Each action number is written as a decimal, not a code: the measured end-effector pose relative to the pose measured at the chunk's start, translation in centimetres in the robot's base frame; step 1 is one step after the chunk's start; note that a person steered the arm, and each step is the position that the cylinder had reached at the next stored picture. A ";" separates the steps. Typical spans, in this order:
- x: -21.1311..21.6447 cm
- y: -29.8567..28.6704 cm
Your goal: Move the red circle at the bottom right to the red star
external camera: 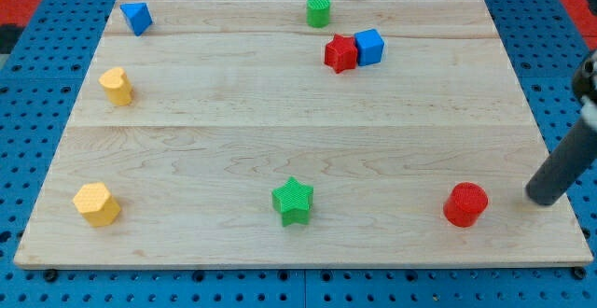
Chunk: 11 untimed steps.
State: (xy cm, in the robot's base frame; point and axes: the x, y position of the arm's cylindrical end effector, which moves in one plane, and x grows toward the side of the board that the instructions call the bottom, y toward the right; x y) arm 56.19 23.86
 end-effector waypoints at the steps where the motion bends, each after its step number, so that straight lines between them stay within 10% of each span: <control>1: 2.2 -8.3; 5: -16.4 -14.2; 7: -18.9 -4.4; 11: -18.1 -25.0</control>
